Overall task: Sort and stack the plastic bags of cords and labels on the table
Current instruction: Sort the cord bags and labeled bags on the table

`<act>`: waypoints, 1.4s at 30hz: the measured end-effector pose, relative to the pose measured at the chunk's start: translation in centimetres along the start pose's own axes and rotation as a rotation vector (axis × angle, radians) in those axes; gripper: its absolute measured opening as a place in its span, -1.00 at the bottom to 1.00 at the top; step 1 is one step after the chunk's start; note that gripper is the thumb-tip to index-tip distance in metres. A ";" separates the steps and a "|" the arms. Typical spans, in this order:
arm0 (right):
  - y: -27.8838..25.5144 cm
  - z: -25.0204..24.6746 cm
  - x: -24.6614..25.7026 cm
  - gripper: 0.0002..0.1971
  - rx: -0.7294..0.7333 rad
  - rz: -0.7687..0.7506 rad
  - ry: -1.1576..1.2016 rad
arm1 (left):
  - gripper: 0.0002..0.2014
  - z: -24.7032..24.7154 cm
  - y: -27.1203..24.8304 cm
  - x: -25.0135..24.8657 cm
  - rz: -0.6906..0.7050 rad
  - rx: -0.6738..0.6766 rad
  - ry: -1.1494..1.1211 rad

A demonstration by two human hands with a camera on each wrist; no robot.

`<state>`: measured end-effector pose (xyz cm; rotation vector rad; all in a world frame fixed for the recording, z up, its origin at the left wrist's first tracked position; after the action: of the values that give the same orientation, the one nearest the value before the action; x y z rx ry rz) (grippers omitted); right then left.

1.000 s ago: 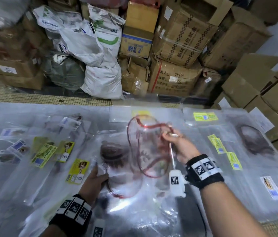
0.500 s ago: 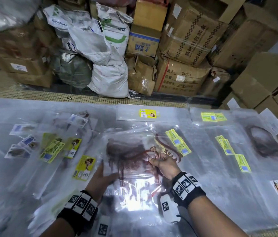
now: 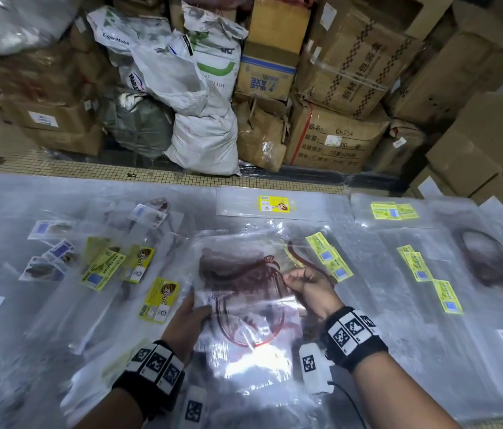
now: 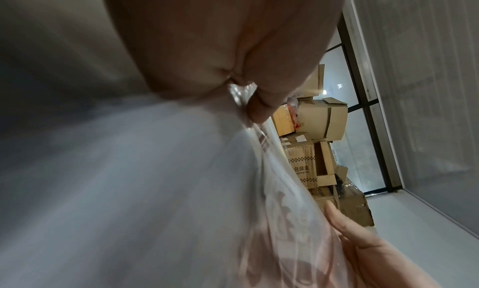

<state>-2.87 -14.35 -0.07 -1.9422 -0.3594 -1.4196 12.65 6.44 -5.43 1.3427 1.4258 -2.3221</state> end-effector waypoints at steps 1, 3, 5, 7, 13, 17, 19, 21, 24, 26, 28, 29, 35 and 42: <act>-0.1 -0.2 0.2 -0.86 0.017 -0.003 0.000 | -0.34 0.0 -0.1 0.0 -0.001 -0.002 -0.005; -0.3 -0.5 0.4 -0.83 0.080 0.014 -0.024 | -0.36 0.0 -0.3 -0.3 0.008 0.009 -0.011; -0.7 -0.3 0.3 -0.82 0.142 0.042 -0.087 | -0.41 0.3 -0.6 -0.5 0.017 0.028 -0.028; -0.9 0.4 -0.1 -0.77 0.163 0.074 -0.074 | -0.51 0.5 -0.9 -0.7 0.007 0.039 -0.043; -1.4 2.8 -0.1 -0.76 0.173 0.034 -0.113 | -0.30 0.1 -0.8 0.0 0.011 0.009 -0.064; -2.0 2.7 0.7 -0.69 0.200 -0.031 -0.128 | -0.42 0.0 -0.9 -0.6 0.008 0.073 -0.071; -2.3 2.3 1.2 -0.70 0.258 -0.004 -0.091 | -0.46 0.3 -0.8 -1.2 0.042 0.082 -0.039; -1.8 1.0 1.3 -0.68 0.201 0.007 -0.010 | -0.52 0.9 -1.3 -2.2 0.079 0.071 0.004; 0.2 -2.6 0.6 -0.76 -0.092 -0.012 0.076 | -0.60 1.3 -1.4 -2.9 0.122 0.017 0.103; 1.4 -5.3 -0.2 -0.76 -0.299 -0.061 -0.094 | -0.63 1.1 -0.9 -2.3 0.101 -0.037 0.120; 2.5 -7.6 -1.6 -0.80 -0.368 -0.075 -0.427 | -0.48 0.9 -0.4 -1.3 0.015 -0.004 0.028; 3.4 -8.4 -2.8 -0.84 -0.332 -0.068 -0.616 | -0.33 0.9 -0.2 -0.7 -0.029 0.015 -0.027; 1.5 -7.0 -1.3 -0.72 -0.247 0.003 -0.898 | -0.20 1.4 -0.6 -0.9 -0.021 0.030 -0.084; 1.1 -6.5 -0.9 -0.71 -0.202 -0.091 -0.237 | -0.22 2.1 -1.8 -1.8 0.017 0.095 -0.124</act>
<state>-7.21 -19.34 -0.24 -2.2940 -0.4320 -1.3274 11.54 5.29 -2.55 1.2041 1.2787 -2.4428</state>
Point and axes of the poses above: each hand's wrist, its own y-axis towards the middle knuckle, its own z-axis out of the palm, x = y × z, the point moved 2 cm from there along y, towards the middle knuckle, and after that the axes turned 9 degrees about -z, right-handed, at the moved point
